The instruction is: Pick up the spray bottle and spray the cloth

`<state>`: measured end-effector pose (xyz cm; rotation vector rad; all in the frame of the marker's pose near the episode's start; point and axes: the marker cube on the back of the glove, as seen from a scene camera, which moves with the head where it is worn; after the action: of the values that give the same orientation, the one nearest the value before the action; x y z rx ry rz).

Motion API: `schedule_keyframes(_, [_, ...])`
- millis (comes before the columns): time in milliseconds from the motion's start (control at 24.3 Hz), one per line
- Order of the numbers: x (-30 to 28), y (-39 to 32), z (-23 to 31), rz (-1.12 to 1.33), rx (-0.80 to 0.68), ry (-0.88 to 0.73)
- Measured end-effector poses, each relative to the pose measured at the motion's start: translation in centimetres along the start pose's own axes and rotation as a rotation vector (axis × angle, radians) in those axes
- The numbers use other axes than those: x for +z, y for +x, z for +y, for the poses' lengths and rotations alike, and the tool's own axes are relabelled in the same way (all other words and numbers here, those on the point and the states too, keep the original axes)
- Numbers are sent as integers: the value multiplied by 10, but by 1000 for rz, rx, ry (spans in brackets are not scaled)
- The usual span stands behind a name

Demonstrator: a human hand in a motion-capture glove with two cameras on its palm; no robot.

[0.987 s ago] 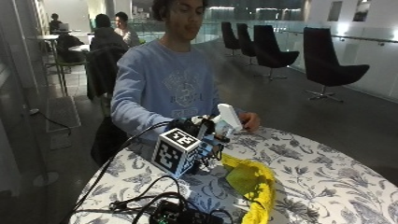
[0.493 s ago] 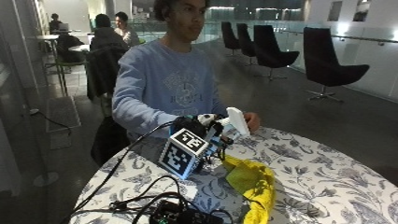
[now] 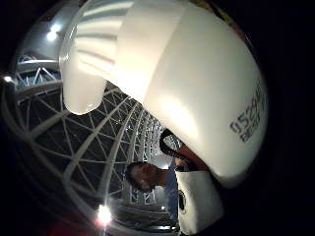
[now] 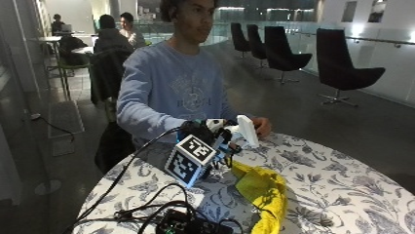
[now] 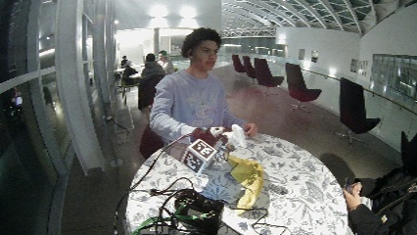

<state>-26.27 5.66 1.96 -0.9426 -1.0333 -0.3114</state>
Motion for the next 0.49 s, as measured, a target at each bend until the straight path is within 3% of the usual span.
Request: schedule_keyframes(493, [7, 5, 0, -31, 50, -19])
